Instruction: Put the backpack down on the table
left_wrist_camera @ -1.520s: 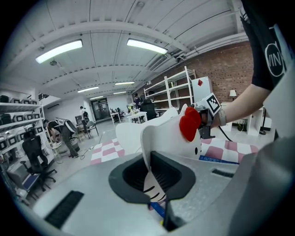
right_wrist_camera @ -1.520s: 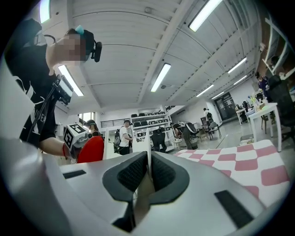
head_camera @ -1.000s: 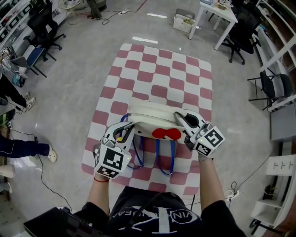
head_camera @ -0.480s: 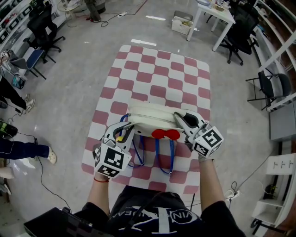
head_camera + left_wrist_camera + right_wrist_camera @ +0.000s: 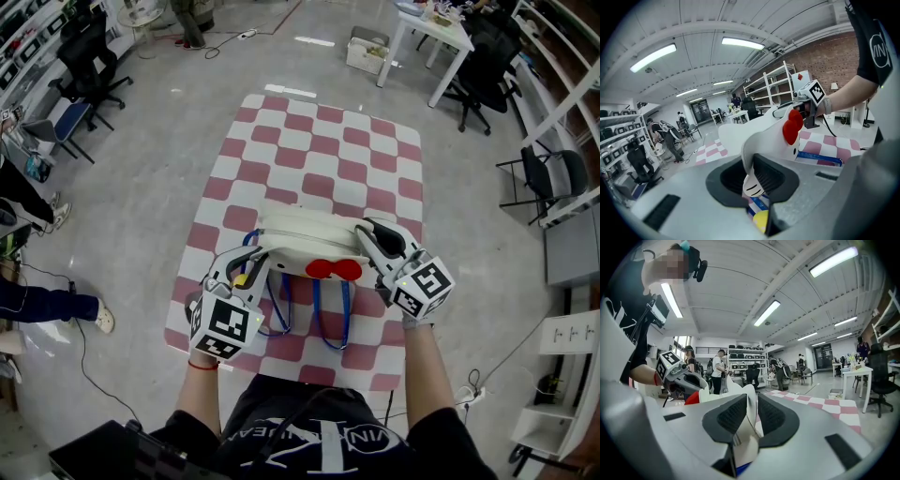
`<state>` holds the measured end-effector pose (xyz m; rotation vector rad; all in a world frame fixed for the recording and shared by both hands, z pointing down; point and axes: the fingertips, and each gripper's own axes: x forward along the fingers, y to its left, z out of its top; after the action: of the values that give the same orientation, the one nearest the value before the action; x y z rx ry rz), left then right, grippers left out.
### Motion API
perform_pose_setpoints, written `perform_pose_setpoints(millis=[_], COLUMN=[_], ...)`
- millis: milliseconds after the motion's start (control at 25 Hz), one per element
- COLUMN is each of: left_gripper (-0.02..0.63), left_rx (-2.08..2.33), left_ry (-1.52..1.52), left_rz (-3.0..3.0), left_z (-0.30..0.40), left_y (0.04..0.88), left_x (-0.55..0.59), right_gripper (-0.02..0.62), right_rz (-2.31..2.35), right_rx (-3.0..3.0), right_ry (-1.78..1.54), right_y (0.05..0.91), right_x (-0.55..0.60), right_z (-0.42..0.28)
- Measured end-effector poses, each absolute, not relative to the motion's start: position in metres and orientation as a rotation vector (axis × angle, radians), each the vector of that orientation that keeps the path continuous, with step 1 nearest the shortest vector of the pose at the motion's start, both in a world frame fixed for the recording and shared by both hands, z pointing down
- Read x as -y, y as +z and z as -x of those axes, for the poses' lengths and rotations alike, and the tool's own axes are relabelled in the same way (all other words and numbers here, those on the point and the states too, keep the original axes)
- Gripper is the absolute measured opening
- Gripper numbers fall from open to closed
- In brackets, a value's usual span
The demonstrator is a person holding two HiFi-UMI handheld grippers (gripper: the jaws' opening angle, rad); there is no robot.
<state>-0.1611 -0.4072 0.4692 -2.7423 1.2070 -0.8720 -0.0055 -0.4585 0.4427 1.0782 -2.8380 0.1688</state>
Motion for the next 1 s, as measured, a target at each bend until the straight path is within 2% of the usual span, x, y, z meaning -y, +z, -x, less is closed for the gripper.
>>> perform_pose_setpoints(millis=[1000], left_gripper=[0.029], left_rx=[-1.288], left_ry=[-0.808], left_rz=[2.666], left_z=[0.168], left_y=[0.441], left_x=[0.391], right_gripper=[0.061], right_rz=[-1.117], right_rx=[2.875], right_ry=[0.056], right_y=[0.412], right_x=[0.439], right_z=[0.000])
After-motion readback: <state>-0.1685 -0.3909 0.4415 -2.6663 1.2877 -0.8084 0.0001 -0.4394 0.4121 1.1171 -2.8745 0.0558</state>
